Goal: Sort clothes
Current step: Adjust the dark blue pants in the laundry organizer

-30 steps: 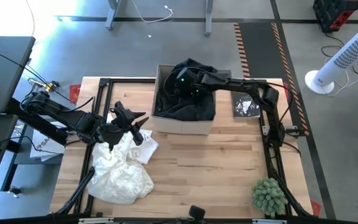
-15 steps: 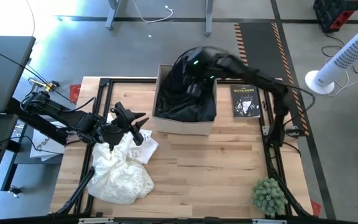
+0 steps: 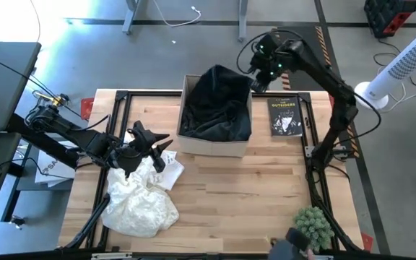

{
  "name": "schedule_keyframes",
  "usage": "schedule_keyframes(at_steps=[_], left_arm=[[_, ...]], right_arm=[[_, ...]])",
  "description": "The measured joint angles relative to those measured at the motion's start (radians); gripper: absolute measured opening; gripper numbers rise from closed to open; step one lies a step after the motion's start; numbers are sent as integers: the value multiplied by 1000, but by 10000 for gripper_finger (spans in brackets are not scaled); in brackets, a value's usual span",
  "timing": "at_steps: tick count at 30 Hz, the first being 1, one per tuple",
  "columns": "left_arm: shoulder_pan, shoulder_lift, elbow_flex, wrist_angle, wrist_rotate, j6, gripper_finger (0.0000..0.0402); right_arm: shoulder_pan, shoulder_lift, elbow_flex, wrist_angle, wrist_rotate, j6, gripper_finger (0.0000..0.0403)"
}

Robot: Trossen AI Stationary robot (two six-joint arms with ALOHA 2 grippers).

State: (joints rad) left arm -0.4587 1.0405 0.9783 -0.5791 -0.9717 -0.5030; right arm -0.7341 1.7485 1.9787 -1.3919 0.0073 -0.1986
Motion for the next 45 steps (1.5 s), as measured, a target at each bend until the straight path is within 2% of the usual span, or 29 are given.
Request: schedule_keyframes(at_steps=[2, 7, 10, 21, 27, 29, 32, 37, 42, 45], left_arm=[[-3, 0, 0, 0, -3, -2, 106], [-8, 0, 0, 0, -6, -2, 106], [-8, 0, 0, 0, -6, -2, 106], [-6, 0, 0, 0, -20, -2, 106], [-6, 0, 0, 0, -20, -2, 106], [-6, 0, 0, 0, -20, -2, 106], [-6, 0, 0, 0, -20, -2, 106], [-6, 0, 0, 0, -20, -2, 106], [-6, 0, 0, 0, -20, -1, 106], [-6, 0, 0, -1, -20, -1, 106]], right_arm=[[-37, -1, -80, 44, -12, 1, 44], [-124, 0, -312, 249, 59, 57, 44], [-157, 0, -394, 358, 35, 63, 44], [-120, -76, -423, 607, -146, 88, 44], [-53, -127, -423, 648, -263, 116, 44], [-20, -124, -423, 648, -270, 115, 44], [33, -97, -423, 647, -198, 112, 44], [94, -37, -424, 669, 66, 58, 44], [116, -73, -424, 775, 257, 18, 44], [106, -103, -422, 820, 446, 39, 44]])
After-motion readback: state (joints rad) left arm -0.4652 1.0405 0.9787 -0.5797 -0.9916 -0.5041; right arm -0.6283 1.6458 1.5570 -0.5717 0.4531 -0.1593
